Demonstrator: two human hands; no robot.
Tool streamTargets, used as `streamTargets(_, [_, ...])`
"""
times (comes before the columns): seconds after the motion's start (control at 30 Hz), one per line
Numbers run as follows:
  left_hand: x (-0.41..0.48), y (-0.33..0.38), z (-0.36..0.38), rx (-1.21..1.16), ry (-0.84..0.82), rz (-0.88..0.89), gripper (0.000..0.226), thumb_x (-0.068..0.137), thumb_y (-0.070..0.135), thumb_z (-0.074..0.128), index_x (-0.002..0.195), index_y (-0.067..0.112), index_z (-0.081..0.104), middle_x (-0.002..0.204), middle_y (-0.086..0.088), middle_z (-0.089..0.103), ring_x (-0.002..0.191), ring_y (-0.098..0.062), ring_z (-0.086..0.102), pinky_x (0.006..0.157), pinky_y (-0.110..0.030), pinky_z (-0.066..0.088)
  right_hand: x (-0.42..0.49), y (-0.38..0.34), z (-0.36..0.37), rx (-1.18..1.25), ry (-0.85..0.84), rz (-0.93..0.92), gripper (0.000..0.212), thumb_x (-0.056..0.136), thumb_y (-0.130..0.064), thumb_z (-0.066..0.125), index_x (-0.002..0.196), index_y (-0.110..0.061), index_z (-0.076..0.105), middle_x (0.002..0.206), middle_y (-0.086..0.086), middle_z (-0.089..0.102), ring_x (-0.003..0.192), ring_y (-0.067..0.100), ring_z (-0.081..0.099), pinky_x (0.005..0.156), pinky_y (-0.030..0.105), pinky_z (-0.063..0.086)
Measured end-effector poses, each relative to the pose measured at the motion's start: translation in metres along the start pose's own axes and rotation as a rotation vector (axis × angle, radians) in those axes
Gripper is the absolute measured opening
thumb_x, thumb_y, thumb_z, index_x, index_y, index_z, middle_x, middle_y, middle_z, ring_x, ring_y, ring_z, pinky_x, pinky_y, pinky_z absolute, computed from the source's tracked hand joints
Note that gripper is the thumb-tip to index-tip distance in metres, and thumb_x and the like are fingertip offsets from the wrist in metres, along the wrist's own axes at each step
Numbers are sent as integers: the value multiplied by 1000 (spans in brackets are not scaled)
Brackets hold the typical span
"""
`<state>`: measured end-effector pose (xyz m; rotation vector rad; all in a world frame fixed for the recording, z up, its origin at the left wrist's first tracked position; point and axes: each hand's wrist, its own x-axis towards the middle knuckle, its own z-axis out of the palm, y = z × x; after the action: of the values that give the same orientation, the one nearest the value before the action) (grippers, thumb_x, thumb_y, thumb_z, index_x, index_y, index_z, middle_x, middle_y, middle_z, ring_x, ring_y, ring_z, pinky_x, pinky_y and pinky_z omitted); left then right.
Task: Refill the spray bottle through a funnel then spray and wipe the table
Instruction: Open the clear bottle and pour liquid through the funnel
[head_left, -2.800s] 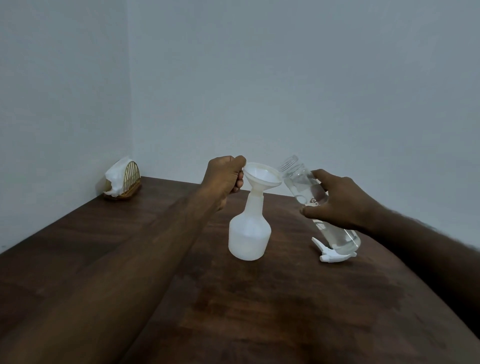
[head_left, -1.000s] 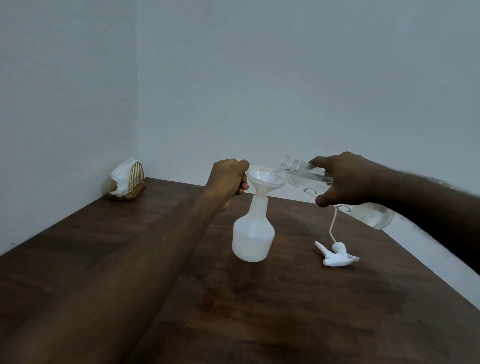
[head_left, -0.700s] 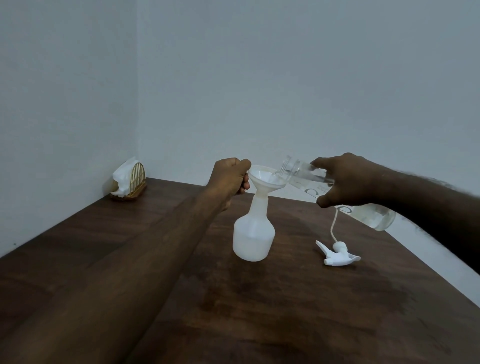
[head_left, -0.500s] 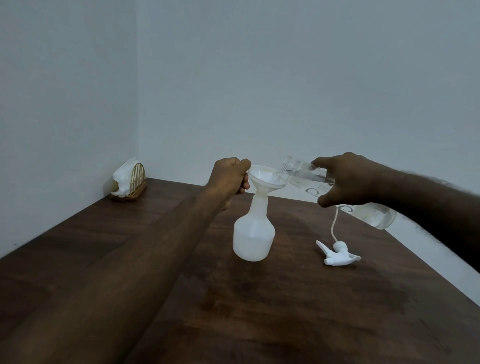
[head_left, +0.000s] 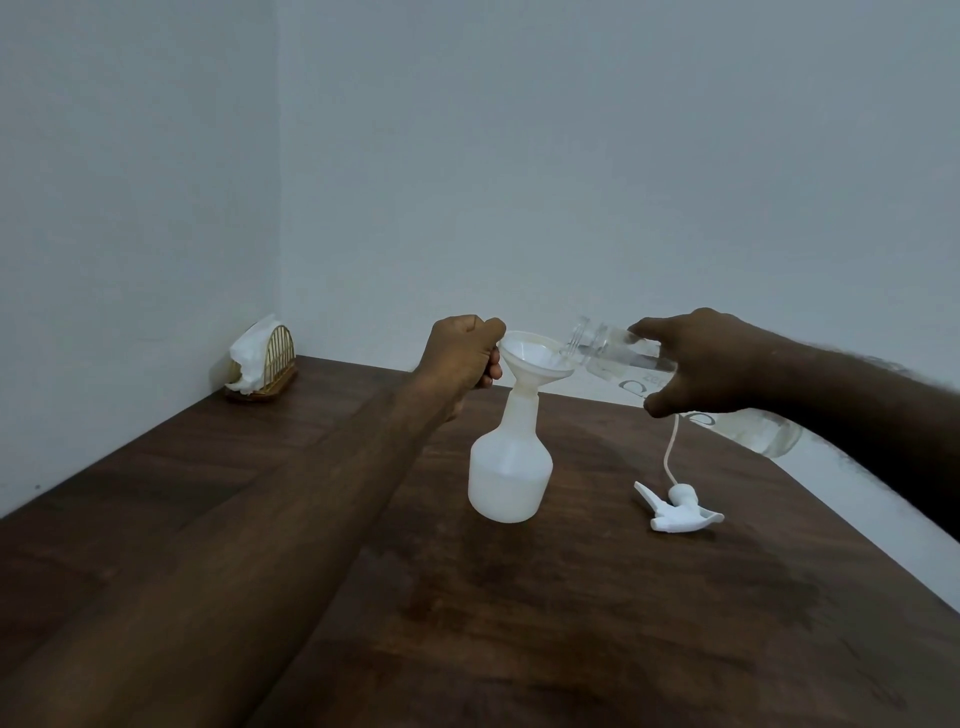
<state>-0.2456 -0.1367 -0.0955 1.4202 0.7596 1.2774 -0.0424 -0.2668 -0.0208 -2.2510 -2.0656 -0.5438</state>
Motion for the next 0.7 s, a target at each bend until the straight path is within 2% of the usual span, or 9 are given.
streamTargets(0.2, [0, -1, 0, 12, -1, 4, 12, 87, 14, 54, 77, 8, 52, 57, -5, 50, 43, -13, 47, 46, -24, 40, 1, -2, -1, -21, -4, -13, 80, 72, -39, 79, 142, -27, 44, 105, 4, 67, 90, 19, 50, 81, 31, 47])
streamTargets(0.33, [-1, 0, 0, 14, -2, 5, 16, 87, 14, 54, 73, 8, 50, 56, -5, 50, 43, -13, 47, 46, -24, 40, 0, -4, -3, -34, -5, -15, 79, 73, -37, 78, 143, -28, 43, 90, 0, 61, 87, 21, 51, 74, 29, 42])
streamTargets(0.47, [-3, 1, 1, 28, -4, 24, 12, 87, 13, 54, 77, 8, 52, 56, -5, 49, 42, -12, 47, 48, -25, 39, 1, -3, -4, -41, -1, -20, 79, 72, -38, 78, 143, -29, 43, 78, -6, 52, 85, 22, 52, 74, 30, 45])
streamTargets(0.6, [-3, 1, 0, 39, -2, 33, 12, 87, 13, 54, 77, 7, 53, 56, -5, 50, 41, -11, 47, 47, -24, 40, 3, -2, -4, -53, 5, -23, 80, 72, -39, 77, 143, -29, 42, 76, -7, 51, 84, 22, 51, 72, 30, 44])
streamTargets(0.7, [-3, 1, 1, 45, -1, 40, 13, 88, 13, 54, 76, 7, 53, 57, -6, 50, 41, -11, 47, 47, -24, 40, 3, -1, -3, -55, 10, -22, 80, 72, -40, 77, 143, -30, 42, 78, -6, 53, 84, 23, 52, 75, 33, 49])
